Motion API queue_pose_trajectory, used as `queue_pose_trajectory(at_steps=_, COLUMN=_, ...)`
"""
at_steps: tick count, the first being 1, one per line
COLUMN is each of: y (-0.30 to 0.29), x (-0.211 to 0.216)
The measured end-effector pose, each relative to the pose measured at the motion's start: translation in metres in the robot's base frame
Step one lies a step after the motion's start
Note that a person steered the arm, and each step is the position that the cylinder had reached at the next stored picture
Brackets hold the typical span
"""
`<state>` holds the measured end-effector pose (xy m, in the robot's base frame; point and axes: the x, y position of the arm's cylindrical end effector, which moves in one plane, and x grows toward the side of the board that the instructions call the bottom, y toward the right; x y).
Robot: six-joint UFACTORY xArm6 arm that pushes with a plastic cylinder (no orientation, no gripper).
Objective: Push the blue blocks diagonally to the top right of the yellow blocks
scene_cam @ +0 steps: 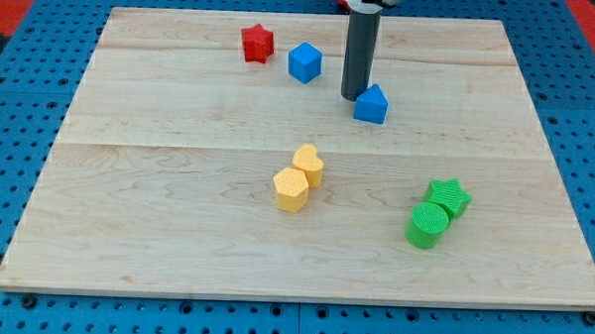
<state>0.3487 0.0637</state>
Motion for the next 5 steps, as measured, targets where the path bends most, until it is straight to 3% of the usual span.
queue_pose_trajectory(at_steps=2, y=-0.153, x=-0.053)
queue_pose_trajectory(at_steps=3, y=-0.118, x=-0.089)
queue_pose_trajectory(at_steps=5, y=-0.040, x=-0.057)
